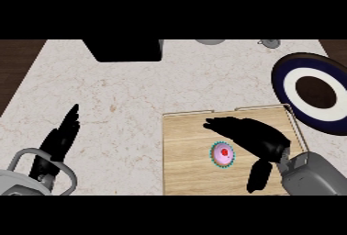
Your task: Pick the cupcake from the tray and place it in the plate
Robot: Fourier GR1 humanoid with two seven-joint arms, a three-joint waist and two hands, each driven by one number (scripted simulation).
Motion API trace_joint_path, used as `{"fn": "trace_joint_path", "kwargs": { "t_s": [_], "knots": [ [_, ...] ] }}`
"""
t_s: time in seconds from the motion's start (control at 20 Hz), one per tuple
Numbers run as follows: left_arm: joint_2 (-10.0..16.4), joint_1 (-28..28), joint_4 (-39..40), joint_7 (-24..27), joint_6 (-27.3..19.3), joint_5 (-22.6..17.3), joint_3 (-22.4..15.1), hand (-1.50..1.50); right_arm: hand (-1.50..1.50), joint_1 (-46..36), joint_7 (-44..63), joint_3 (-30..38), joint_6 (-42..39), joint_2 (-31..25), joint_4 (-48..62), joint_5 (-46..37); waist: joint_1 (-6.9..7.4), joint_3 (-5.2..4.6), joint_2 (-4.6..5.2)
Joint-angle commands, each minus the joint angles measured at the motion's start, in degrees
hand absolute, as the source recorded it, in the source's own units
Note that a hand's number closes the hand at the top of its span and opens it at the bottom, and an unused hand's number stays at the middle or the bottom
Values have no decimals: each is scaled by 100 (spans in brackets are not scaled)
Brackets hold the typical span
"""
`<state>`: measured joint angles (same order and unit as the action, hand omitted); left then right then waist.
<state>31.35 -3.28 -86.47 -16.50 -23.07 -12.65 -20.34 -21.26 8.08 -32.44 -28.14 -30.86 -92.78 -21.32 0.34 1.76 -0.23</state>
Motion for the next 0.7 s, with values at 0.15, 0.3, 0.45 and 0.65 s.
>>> {"fn": "trace_joint_path", "kwargs": {
  "t_s": [0.15, 0.3, 0.45, 0.65],
  "knots": [
    [-792, -47, 132, 484, -226, -88, -18, 0, -150, -129, -60, -90, 110, 411, 570, -290, 8, -180, 44],
    [-817, -295, 227, 361, -189, -167, 81, 0, -150, -210, -64, -198, 90, 614, 698, -376, -14, -181, 53],
    [-755, -88, -220, 72, -438, -46, -7, 0, -150, 23, -435, -160, 235, 371, 803, -547, 3, -173, 27],
    [-848, 58, 85, 515, -281, -142, 47, 0, 150, -82, -831, -365, 561, 479, 898, -971, 2, -179, 40]
  ]
}}
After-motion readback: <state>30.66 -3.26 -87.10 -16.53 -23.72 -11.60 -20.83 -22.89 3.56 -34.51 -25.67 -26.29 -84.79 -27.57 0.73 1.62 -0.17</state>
